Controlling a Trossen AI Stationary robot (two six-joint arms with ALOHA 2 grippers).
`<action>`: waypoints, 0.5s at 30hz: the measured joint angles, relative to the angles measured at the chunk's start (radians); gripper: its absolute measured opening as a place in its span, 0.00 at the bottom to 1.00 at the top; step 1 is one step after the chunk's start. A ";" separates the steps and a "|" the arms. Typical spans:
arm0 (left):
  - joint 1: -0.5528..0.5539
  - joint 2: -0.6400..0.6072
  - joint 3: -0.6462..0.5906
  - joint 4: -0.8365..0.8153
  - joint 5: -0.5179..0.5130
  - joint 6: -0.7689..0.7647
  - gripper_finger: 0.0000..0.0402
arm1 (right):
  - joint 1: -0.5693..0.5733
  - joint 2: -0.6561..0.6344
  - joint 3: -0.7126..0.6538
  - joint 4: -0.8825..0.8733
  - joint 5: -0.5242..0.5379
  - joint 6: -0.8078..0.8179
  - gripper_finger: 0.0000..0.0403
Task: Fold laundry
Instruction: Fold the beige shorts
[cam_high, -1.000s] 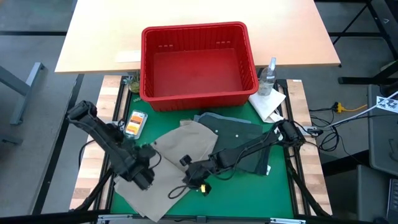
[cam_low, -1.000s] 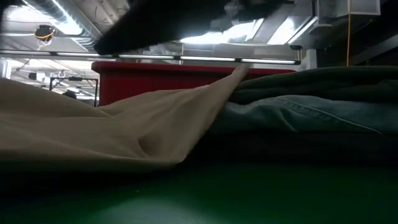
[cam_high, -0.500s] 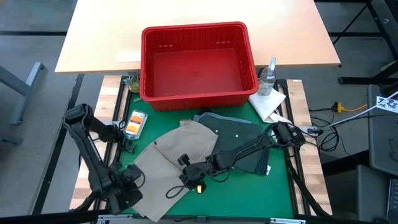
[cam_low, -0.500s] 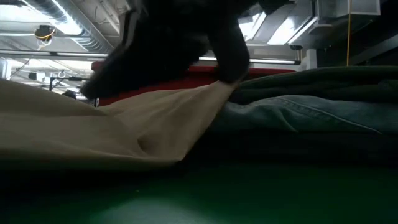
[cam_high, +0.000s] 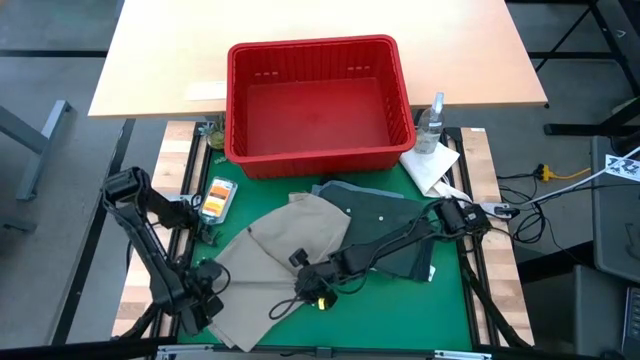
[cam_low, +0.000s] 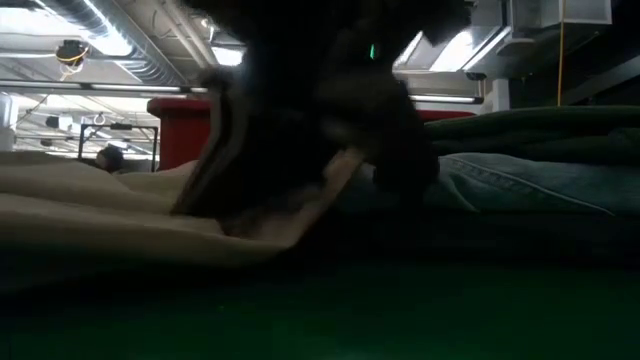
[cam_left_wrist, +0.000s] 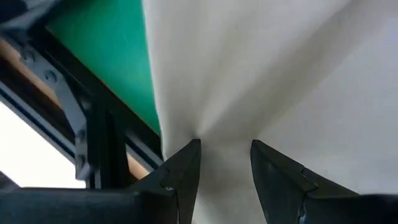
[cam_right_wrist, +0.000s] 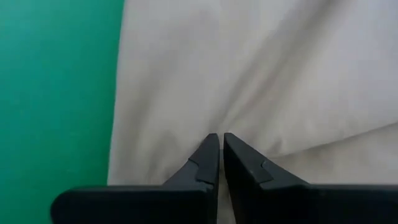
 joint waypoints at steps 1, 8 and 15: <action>0.000 0.000 0.009 0.000 0.004 0.001 0.34 | 0.000 -0.016 0.000 -0.007 0.000 -0.001 0.06; 0.000 -0.001 0.092 0.001 -0.056 0.004 0.34 | 0.009 -0.161 0.001 -0.082 0.000 -0.002 0.06; 0.014 -0.002 0.172 0.018 -0.197 0.084 0.34 | 0.008 -0.325 0.001 -0.237 0.009 0.008 0.06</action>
